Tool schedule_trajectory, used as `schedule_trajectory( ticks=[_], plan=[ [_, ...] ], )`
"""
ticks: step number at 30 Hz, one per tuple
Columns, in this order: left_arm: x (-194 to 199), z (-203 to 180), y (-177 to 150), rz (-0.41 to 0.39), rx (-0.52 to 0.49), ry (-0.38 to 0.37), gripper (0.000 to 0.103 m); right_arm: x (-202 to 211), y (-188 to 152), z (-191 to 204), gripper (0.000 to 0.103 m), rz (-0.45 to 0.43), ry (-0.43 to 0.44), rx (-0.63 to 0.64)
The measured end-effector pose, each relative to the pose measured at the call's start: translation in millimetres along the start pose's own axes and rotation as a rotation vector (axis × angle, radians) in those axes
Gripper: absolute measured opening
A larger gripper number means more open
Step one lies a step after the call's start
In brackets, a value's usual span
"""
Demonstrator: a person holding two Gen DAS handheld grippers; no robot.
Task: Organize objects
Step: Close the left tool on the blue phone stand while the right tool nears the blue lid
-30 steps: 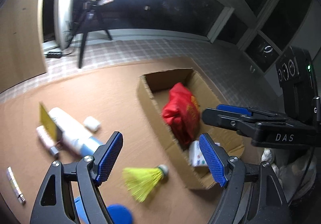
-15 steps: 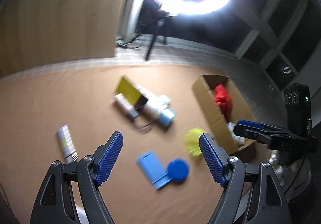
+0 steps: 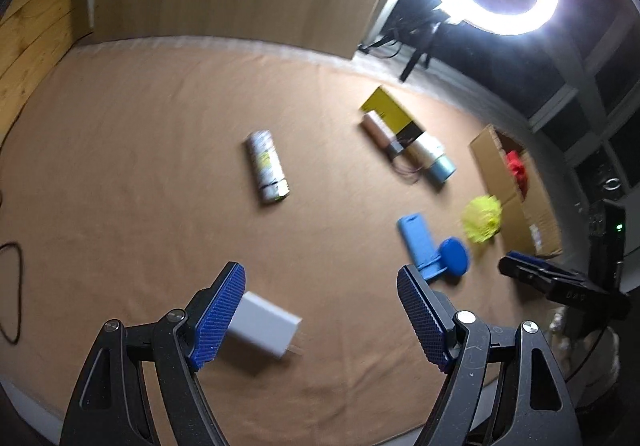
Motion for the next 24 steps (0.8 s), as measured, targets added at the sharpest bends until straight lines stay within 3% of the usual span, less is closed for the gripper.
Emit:
schedule_trajectory(
  ticks=[7,15,24],
  plan=[
    [-17,1,-19,0.05,-0.002,0.005,0.081,-15,-8,10,0.066,0.031,-0.028,0.013],
    [-63,-68,1,0.071,-0.08,-0.028,0.081,-18,-14,20,0.066,0.042,-0.106,0.075],
    [-124,-138,15,0.12,-0.179,0.023,0.081,-11,-22,5,0.066,0.037,-0.128,0.036]
  ],
)
Point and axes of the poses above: each gripper's, at about its wrist camera, not at the fingertips, and x roughly against the way its jaws point, z to its left, y to its top, the point moved 1 cm from there along -x, roughly the way its jaws point, and after that the axes turned 12 degrees about x, right-handed, at the moved point
